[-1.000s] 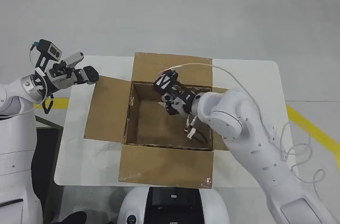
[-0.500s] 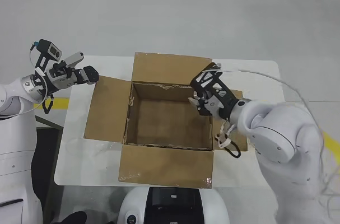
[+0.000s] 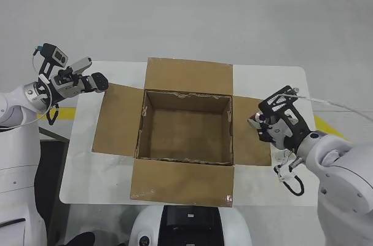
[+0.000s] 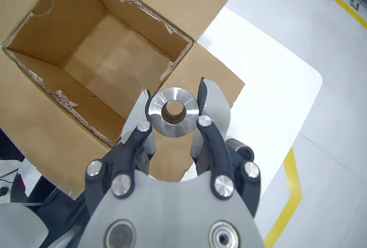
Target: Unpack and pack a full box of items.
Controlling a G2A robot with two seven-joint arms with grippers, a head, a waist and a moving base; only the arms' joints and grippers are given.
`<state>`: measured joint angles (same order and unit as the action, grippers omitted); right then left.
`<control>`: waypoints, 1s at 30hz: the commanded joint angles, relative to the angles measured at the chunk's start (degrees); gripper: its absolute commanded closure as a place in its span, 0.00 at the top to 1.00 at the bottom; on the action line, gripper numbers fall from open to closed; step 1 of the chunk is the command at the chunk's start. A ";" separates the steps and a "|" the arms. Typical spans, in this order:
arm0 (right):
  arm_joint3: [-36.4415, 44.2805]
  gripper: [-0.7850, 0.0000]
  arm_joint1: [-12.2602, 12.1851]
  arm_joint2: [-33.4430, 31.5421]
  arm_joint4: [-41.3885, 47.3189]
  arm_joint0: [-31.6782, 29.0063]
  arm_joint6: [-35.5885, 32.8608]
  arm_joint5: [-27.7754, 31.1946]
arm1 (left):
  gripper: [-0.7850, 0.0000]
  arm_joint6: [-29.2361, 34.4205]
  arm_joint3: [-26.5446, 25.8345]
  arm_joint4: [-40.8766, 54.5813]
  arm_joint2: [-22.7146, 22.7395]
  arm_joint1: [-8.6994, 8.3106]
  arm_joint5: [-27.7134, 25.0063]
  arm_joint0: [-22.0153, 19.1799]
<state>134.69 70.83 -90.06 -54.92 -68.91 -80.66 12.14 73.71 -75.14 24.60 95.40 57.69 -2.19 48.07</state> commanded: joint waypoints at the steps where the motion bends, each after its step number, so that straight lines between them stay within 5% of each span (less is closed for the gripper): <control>1: -0.05 0.00 -0.25 -2.23 0.34 -1.57 0.52 0.42 | 1.00 0.00 0.00 0.00 0.00 0.00 0.00 0.00; 17: -0.05 0.00 -2.24 -17.64 6.57 -13.69 1.32 4.71 | 1.00 0.00 0.00 0.00 0.00 0.00 0.00 0.00; 30: -0.05 0.00 -2.91 -27.71 7.55 -24.74 8.70 4.59 | 1.00 0.00 0.00 0.00 0.00 0.00 0.00 0.00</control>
<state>134.65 67.96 -116.96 -47.40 -92.95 -72.21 16.61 73.71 -75.14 24.60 95.40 57.69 -2.19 48.07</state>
